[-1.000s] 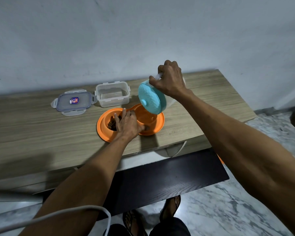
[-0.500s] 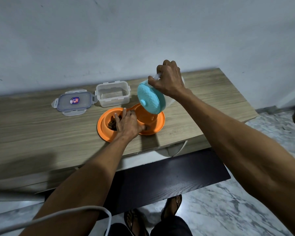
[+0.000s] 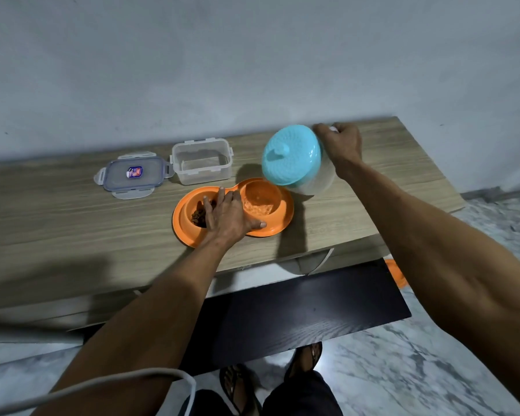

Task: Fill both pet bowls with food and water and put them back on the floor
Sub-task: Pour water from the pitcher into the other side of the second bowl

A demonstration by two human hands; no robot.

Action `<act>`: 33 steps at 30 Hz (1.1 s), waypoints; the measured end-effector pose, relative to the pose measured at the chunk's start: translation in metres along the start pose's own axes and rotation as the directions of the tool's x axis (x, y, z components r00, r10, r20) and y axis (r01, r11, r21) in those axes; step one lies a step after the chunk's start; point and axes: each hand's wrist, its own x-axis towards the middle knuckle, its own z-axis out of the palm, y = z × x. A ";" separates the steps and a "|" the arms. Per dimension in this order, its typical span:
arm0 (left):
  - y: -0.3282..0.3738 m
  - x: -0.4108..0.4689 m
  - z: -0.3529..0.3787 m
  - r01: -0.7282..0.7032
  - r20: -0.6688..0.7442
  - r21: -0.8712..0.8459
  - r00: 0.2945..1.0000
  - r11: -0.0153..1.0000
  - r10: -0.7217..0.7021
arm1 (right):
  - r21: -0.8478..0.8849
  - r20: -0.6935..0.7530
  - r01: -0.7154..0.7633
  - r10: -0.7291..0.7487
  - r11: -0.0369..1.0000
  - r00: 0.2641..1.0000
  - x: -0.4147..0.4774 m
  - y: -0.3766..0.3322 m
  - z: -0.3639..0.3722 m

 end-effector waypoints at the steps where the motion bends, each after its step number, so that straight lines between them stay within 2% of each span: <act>1: 0.000 0.000 0.000 0.000 -0.002 0.004 1.000 1.000 0.000 | 0.046 -0.017 -0.048 0.049 0.998 0.999 0.005 0.003 -0.001; 6: 0.001 0.000 0.000 0.003 -0.007 0.020 1.000 1.000 -0.003 | 0.241 -0.034 -0.219 0.234 0.946 0.972 0.035 0.017 0.006; 12: -0.001 0.000 0.002 -0.006 -0.027 0.007 1.000 1.000 0.007 | 0.411 -0.033 -0.313 0.356 0.856 0.934 0.050 0.023 0.026; 18: -0.003 -0.001 0.005 -0.019 -0.050 -0.010 0.999 1.000 0.019 | 0.515 -0.031 -0.348 0.422 0.784 0.906 0.058 0.030 0.042; 29: -0.003 -0.001 0.006 -0.003 -0.034 -0.010 0.999 1.000 0.002 | 0.585 0.040 -0.390 0.455 0.711 0.890 0.055 0.045 0.051; 33: -0.003 0.000 0.005 0.003 -0.027 -0.003 1.000 1.000 -0.003 | 0.573 0.039 -0.371 0.428 0.730 0.903 0.054 0.046 0.048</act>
